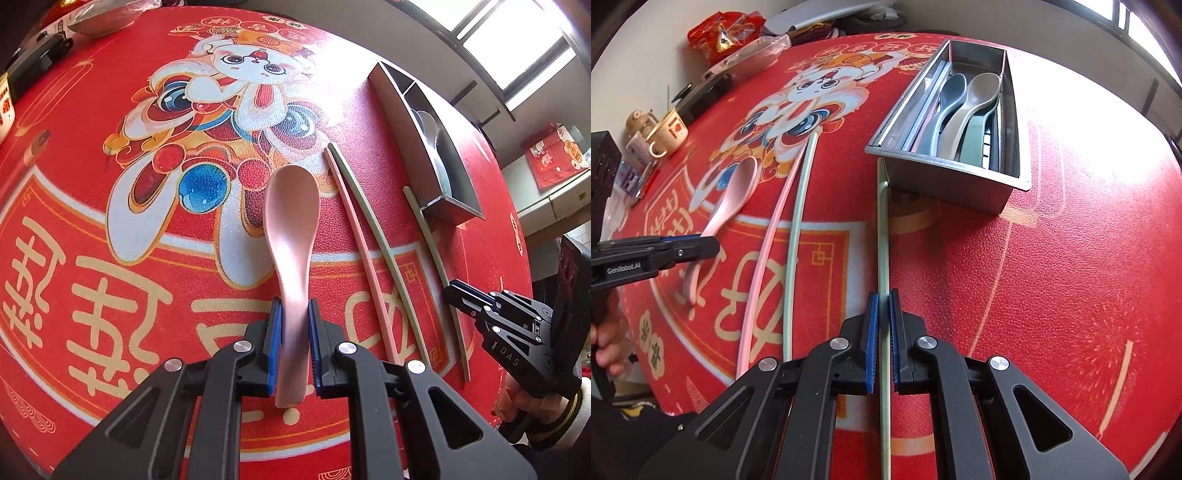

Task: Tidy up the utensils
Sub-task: 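Grasp a pale green chopstick with the right gripper while the left gripper holds the pink spoon, then carry the pale green chopstick into the steel caddy and open the right gripper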

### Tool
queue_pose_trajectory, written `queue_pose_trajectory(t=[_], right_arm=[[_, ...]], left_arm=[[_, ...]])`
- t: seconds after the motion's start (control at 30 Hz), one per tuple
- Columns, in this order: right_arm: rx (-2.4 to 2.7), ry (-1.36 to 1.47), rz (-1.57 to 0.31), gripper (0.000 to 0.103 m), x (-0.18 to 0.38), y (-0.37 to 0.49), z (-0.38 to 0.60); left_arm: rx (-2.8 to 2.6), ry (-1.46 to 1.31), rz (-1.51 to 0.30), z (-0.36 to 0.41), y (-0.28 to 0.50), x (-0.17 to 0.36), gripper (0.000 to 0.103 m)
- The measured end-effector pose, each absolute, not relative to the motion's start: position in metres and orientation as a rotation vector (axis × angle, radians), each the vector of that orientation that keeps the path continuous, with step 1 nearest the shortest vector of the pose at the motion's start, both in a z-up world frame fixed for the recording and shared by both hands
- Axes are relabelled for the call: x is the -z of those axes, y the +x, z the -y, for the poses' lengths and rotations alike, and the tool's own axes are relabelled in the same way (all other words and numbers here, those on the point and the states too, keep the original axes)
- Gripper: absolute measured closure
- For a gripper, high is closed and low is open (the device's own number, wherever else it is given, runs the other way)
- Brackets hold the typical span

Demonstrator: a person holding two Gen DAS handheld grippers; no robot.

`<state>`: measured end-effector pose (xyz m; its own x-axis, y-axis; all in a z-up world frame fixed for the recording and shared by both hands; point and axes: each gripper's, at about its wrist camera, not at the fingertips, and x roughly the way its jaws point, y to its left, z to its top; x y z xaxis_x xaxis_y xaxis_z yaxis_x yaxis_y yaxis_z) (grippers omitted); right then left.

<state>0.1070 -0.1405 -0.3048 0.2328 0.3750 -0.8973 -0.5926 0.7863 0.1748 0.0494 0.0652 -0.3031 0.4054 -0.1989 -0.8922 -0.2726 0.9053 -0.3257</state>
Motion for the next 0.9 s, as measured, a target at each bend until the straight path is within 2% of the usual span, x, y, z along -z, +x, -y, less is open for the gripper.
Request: queue_pose_trajectory(t=[0.53,0.9], right_arm=[[-0.799,-0.075,-1.048,0.097,0.257,0.103,0.141],[-0.650,0.163,-1.080,0.097,0.234,0.181,0.167]], left_arm=[[-0.038,-0.475,-1.149,-0.066,0.048,0.300,0.090],[-0.050,-0.501,-1.046,-0.089,0.048,0.272,0.090]])
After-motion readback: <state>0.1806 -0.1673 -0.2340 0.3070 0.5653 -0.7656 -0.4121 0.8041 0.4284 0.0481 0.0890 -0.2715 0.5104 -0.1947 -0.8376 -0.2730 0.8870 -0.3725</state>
